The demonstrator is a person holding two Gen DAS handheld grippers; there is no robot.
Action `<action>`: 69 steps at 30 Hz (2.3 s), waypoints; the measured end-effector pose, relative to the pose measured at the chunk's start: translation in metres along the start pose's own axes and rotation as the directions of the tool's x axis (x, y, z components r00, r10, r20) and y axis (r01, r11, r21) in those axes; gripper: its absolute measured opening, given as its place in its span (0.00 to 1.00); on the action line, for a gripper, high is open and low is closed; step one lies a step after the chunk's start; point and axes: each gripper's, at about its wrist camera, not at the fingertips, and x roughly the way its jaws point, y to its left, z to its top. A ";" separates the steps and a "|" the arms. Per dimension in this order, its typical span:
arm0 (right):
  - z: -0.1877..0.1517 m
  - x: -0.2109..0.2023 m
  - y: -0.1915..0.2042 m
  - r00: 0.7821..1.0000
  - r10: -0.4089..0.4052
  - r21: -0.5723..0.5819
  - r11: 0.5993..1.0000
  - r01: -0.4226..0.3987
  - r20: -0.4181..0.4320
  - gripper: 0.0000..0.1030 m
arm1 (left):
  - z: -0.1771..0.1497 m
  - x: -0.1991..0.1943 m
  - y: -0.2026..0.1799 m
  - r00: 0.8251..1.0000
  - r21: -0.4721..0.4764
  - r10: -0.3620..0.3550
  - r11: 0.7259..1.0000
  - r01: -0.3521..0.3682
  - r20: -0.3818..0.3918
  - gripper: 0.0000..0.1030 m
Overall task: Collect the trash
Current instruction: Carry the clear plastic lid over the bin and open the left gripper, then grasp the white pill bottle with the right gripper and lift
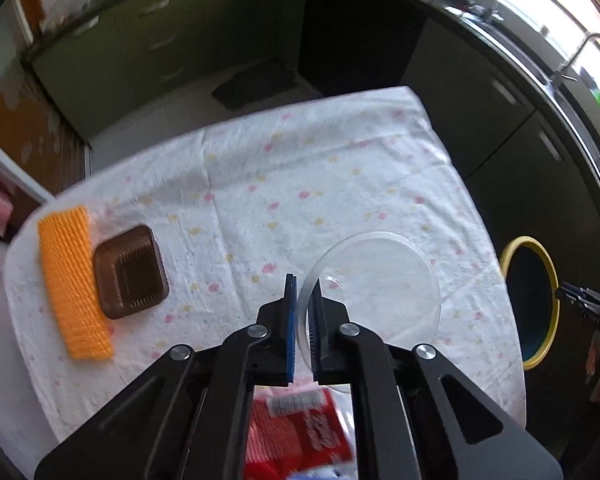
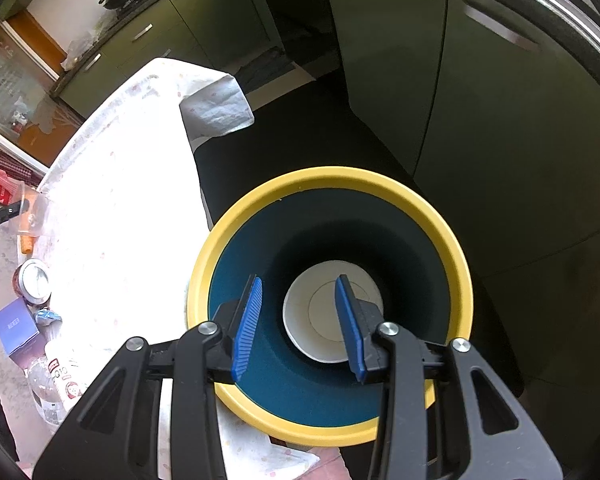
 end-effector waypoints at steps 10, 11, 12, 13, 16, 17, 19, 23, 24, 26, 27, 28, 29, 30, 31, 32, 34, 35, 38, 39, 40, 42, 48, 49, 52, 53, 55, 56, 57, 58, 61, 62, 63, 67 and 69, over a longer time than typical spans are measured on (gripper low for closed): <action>-0.020 -0.038 -0.029 0.996 -0.009 0.029 1.000 0.006 0.093 0.36 | -0.021 -0.059 -0.159 0.982 0.317 -0.186 0.934 0.165 0.037 0.06; -0.023 -0.042 -0.033 0.995 -0.007 0.030 1.000 0.004 0.098 0.36 | -0.022 -0.058 -0.173 0.980 0.340 -0.197 0.924 0.176 0.027 0.06; -0.028 -0.046 -0.037 0.995 -0.007 0.032 0.999 0.004 0.104 0.36 | -0.024 -0.054 -0.194 0.977 0.372 -0.214 0.907 0.196 0.007 0.06; -0.031 -0.051 -0.041 0.994 -0.008 0.033 0.999 0.005 0.108 0.36 | -0.026 -0.050 -0.214 0.974 0.401 -0.228 0.891 0.214 -0.014 0.06; -0.043 -0.063 -0.052 0.993 -0.016 0.037 0.999 0.012 0.121 0.36 | -0.030 -0.031 -0.263 0.967 0.455 -0.244 0.854 0.252 -0.076 0.06; -0.046 -0.067 -0.055 0.992 -0.019 0.039 0.999 0.014 0.125 0.36 | -0.031 -0.023 -0.279 0.964 0.467 -0.248 0.843 0.265 -0.100 0.06; -0.052 -0.075 -0.062 0.990 -0.024 0.049 0.999 0.017 0.136 0.36 | -0.033 -0.010 -0.301 0.960 0.481 -0.249 0.831 0.279 -0.128 0.06; -0.063 -0.088 -0.076 0.987 -0.037 0.076 0.997 0.026 0.159 0.44 | -0.031 0.024 -0.336 0.958 0.496 -0.240 0.820 0.287 -0.157 0.11; -0.065 -0.089 -0.079 0.986 -0.040 0.081 0.996 0.028 0.161 0.45 | -0.031 0.032 -0.340 0.958 0.490 -0.239 0.823 0.287 -0.160 0.27; -0.067 -0.090 -0.082 0.986 -0.041 0.087 0.996 0.027 0.160 0.45 | -0.030 0.042 -0.343 0.959 0.476 -0.234 0.833 0.283 -0.161 0.60; -0.067 -0.089 -0.083 0.986 -0.039 0.087 0.996 0.025 0.160 0.45 | -0.031 0.044 -0.341 0.959 0.466 -0.236 0.838 0.282 -0.155 0.63; -0.067 -0.089 -0.082 0.986 -0.036 0.084 0.996 0.023 0.160 0.45 | -0.031 0.043 -0.339 0.958 0.459 -0.241 0.841 0.285 -0.153 0.63; -0.067 -0.089 -0.081 0.987 -0.033 0.079 0.997 0.021 0.160 0.45 | -0.030 0.037 -0.333 0.954 0.450 -0.257 0.841 0.299 -0.154 0.63; -0.067 -0.088 -0.078 0.987 -0.027 0.069 0.997 0.016 0.158 0.45 | -0.031 0.030 -0.328 0.952 0.444 -0.268 0.842 0.306 -0.146 0.63; -0.067 -0.087 -0.073 0.988 -0.019 0.056 0.998 0.010 0.156 0.45 | -0.031 0.019 -0.320 0.951 0.437 -0.283 0.845 0.309 -0.127 0.63; -0.067 -0.086 -0.068 0.988 -0.010 0.040 0.999 0.004 0.155 0.45 | -0.031 0.011 -0.315 0.950 0.433 -0.293 0.847 0.310 -0.107 0.63; -0.066 -0.084 -0.057 0.989 0.008 0.006 1.000 -0.009 0.146 0.45 | -0.037 -0.025 -0.291 0.945 0.425 -0.326 0.851 0.308 -0.031 0.63; -0.065 -0.082 -0.051 0.990 0.019 -0.012 1.000 -0.017 0.140 0.45 | -0.040 -0.039 -0.280 0.942 0.421 -0.336 0.854 0.306 -0.001 0.64; -0.059 -0.074 -0.022 0.992 0.068 -0.092 0.994 -0.059 0.102 0.45 | -0.059 -0.091 -0.232 0.925 0.394 -0.357 0.875 0.282 0.130 0.77; -0.057 -0.072 -0.012 0.993 0.081 -0.115 0.991 -0.070 0.090 0.45 | -0.070 -0.109 -0.214 0.919 0.382 -0.349 0.887 0.260 0.184 0.80; -0.057 -0.069 -0.001 0.992 0.100 -0.145 0.985 -0.088 0.073 0.45 | -0.078 -0.121 -0.197 0.915 0.367 -0.333 0.900 0.236 0.228 0.82; -0.056 -0.062 0.028 0.988 0.156 -0.214 0.966 -0.147 0.025 0.45 | -0.099 -0.146 -0.163 0.902 0.325 -0.299 0.925 0.195 0.311 0.89; -0.063 -0.045 0.133 0.956 0.250 -0.442 0.848 -0.292 -0.152 0.45 | -0.170 -0.189 -0.066 0.879 0.132 -0.152 0.986 0.103 0.452 0.93; -0.065 -0.042 0.153 0.948 0.255 -0.479 0.819 -0.316 -0.188 0.46 | -0.181 -0.193 -0.049 0.877 0.102 -0.128 0.991 0.091 0.464 0.94; -0.078 -0.034 0.198 0.935 0.233 -0.557 0.754 -0.348 -0.269 0.49 | -0.218 -0.198 -0.008 0.875 0.017 -0.084 0.996 0.086 0.477 0.94; -0.081 -0.030 0.210 0.931 0.220 -0.574 0.739 -0.353 -0.290 0.50 | -0.230 -0.197 0.003 0.877 -0.011 -0.074 0.996 0.090 0.475 0.94; -0.084 -0.016 0.232 0.929 0.170 -0.608 0.714 -0.347 -0.330 0.50 | -0.245 -0.195 0.020 0.882 -0.035 -0.063 0.995 0.089 0.468 0.94; -0.085 -0.010 0.239 0.928 0.143 -0.622 0.706 -0.339 -0.344 0.51 | -0.255 -0.194 0.028 0.883 -0.052 -0.051 0.995 0.085 0.467 0.94; -0.090 -0.008 0.241 0.927 0.126 -0.629 0.702 -0.334 -0.352 0.51 | -0.263 -0.193 0.028 0.881 -0.063 -0.044 0.995 0.083 0.470 0.94; -0.094 -0.003 0.244 0.928 0.109 -0.634 0.701 -0.327 -0.357 0.53 | -0.272 -0.193 0.032 0.879 -0.072 -0.039 0.994 0.083 0.474 0.94; -0.092 0.012 0.250 0.925 0.068 -0.644 0.699 -0.311 -0.373 0.55 | -0.289 -0.191 0.043 0.873 -0.097 -0.044 0.990 0.103 0.486 0.95; -0.094 0.014 0.253 0.924 0.060 -0.645 0.700 -0.308 -0.377 0.55 | -0.294 -0.190 0.047 0.870 -0.107 -0.048 0.988 0.115 0.490 0.95; -0.095 0.017 0.253 0.923 0.048 -0.647 0.699 -0.304 -0.381 0.55 | -0.298 -0.189 0.046 0.869 -0.111 -0.051 0.986 0.120 0.492 0.95; -0.097 0.029 0.257 0.918 0.009 -0.659 0.694 -0.291 -0.395 0.55 | -0.307 -0.186 0.055 0.864 -0.138 -0.060 0.979 0.147 0.499 0.95; -0.099 0.032 0.257 0.916 0.008 -0.660 0.692 -0.294 -0.401 0.55 | -0.308 -0.183 0.057 0.863 -0.149 -0.062 0.976 0.156 0.501 0.95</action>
